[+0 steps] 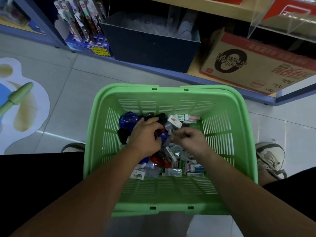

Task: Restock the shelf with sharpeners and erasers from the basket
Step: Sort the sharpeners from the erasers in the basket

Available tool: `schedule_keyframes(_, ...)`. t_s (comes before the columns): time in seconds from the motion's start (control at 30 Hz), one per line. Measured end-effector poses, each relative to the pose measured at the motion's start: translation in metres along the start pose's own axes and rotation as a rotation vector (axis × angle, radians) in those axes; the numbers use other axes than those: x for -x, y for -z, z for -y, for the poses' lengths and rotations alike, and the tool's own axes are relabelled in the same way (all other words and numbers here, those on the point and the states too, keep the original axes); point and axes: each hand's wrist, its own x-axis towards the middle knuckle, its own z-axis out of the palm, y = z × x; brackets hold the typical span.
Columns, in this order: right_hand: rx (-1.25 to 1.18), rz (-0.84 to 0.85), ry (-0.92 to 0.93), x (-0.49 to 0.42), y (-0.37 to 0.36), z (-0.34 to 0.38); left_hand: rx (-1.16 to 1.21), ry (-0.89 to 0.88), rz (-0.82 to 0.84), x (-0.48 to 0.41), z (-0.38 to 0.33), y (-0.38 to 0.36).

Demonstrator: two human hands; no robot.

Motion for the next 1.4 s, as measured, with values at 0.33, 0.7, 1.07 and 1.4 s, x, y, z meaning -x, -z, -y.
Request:
schedule_keyframes(0.33,0.257,-0.290,0.069,0.019,0.028,-0.004,-0.024,-0.028,-0.136,-0.008,-0.007,-0.006)
schedule_keyframes(0.7,0.685,-0.042,-0.017,-0.036,0.020,-0.004,-0.033,0.004,-0.009,-0.012,-0.010,0.003)
schedule_keyframes(1.07,0.302,-0.012,-0.082,-0.053,0.019,-0.023,-0.016,-0.067,-0.106,0.026,-0.019,-0.004)
schedule_keyframes(1.4,0.178,-0.179,-0.076,-0.038,0.004,-0.028,-0.038,-0.058,-0.055,0.027,0.000,0.008)
